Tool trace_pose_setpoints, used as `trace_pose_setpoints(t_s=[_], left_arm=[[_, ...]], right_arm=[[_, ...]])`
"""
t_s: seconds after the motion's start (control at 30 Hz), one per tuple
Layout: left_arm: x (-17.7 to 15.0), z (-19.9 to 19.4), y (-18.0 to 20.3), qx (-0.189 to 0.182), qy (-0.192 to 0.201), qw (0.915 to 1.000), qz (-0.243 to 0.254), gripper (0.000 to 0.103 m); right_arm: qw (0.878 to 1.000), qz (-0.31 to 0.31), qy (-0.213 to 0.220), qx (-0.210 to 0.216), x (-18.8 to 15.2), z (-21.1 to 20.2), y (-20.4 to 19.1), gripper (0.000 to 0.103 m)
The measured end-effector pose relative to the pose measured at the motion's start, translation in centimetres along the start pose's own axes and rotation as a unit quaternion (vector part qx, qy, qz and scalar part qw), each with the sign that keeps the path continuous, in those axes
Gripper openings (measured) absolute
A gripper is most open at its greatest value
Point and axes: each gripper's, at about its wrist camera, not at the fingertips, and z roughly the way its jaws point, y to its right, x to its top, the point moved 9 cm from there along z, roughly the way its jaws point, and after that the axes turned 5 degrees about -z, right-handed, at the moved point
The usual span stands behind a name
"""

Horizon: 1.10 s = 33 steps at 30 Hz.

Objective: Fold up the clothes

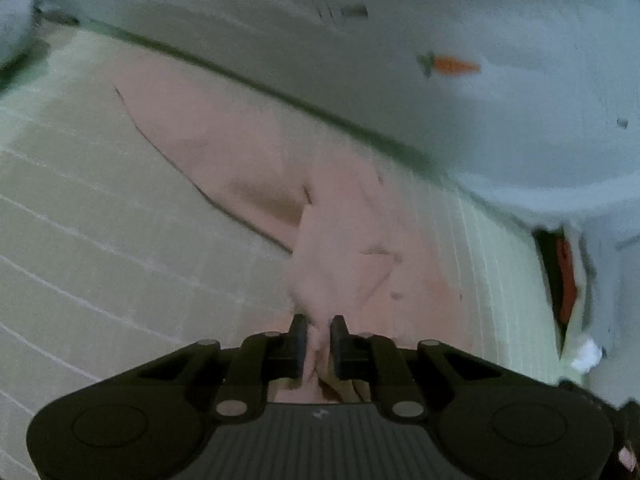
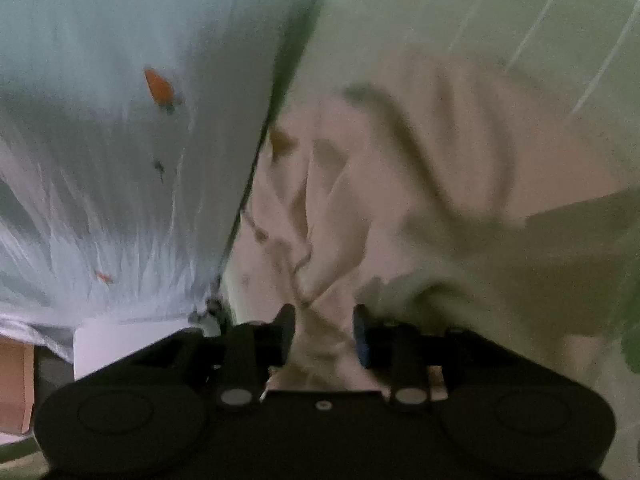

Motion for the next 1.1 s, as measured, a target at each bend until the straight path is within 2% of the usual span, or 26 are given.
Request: trace_pose_setpoints(t_s=[0.03,0.1,0.23,0.37,0.4,0.43,0.47,0.5,0.53,0.6,0.63,0.67,0.73,0.77,0.8,0.83,0.87,0.97,1.1], left_arm=[[0.7,-0.8,-0.4,0.004,0.016,0.9999,-0.001,0.000],[2.7,-2.8,-1.6,0.020,0.058,0.9981,-0.004,0.000],[6.8,-6.0,-5.6,0.041,0.109,0.9924,-0.039,0.000],[7.8,-5.4,-7.5,0.055,0.093,0.9921,-0.064,0.001],[7.4,-4.7,-7.1,0.048,0.082,0.9935,-0.063,0.008],[7.1,-4.1,-6.7,0.040,0.071,0.9947,-0.062,0.012],[6.7,-3.4,-6.2,0.032,0.058,0.9959,-0.061,0.020],[6.2,-2.7,-5.6,0.022,0.045,0.9971,-0.057,0.028],[5.6,-2.1,-4.8,0.012,0.033,0.9979,-0.054,0.031],[4.8,-0.6,-3.4,-0.004,0.010,0.9988,-0.049,0.041],[4.5,0.1,-2.8,-0.011,0.001,0.9989,-0.046,0.043],[4.2,0.8,-2.1,-0.018,-0.008,0.9989,-0.043,0.044],[3.8,1.9,-0.7,-0.034,-0.021,0.9986,-0.035,0.044],[3.5,2.4,-0.1,-0.041,-0.023,0.9985,-0.027,0.041],[3.1,2.8,0.5,-0.044,-0.024,0.9986,-0.015,0.029],[2.9,3.1,0.9,-0.042,-0.024,0.9988,-0.002,0.011],[2.7,3.3,1.2,-0.036,-0.024,0.9990,0.010,0.000],[3.3,2.2,0.5,-0.028,0.003,0.9996,0.011,0.000],[7.8,-3.0,-4.1,0.017,0.095,0.9953,-0.005,0.000]], right_arm=[[1.000,-0.005,0.015,-0.006,0.4,-0.9,0.1,0.039],[0.999,-0.014,0.045,-0.029,1.0,-2.5,0.8,0.045],[0.992,-0.023,0.083,-0.090,1.8,-4.8,3.0,0.045],[0.986,0.002,0.113,-0.121,2.1,-5.6,4.8,0.046],[0.984,0.003,0.119,-0.136,2.6,-6.0,5.4,0.050],[0.981,0.002,0.123,-0.151,2.8,-6.1,5.7,0.056],[0.978,0.001,0.127,-0.165,3.0,-6.1,5.9,0.061],[0.975,0.001,0.130,-0.180,3.1,-6.3,6.1,0.072],[0.971,0.001,0.134,-0.196,3.2,-6.5,6.3,0.082],[0.966,0.002,0.135,-0.220,3.2,-6.8,6.7,0.085],[0.965,-0.001,0.133,-0.225,3.2,-7.0,7.0,0.085],[0.953,0.038,0.177,-0.241,3.8,-7.6,7.6,0.085],[0.949,0.047,0.188,-0.248,3.8,-7.9,8.0,0.085],[0.948,0.048,0.189,-0.250,3.8,-8.0,8.1,0.085],[0.947,0.050,0.191,-0.252,3.9,-8.2,8.3,0.085],[0.946,0.049,0.192,-0.256,3.9,-8.4,8.4,0.085],[0.945,0.048,0.193,-0.261,3.9,-8.6,8.4,0.085],[0.941,0.047,0.196,-0.271,4.1,-9.1,8.7,0.085],[0.938,0.046,0.199,-0.279,3.8,-9.1,8.7,0.085]])
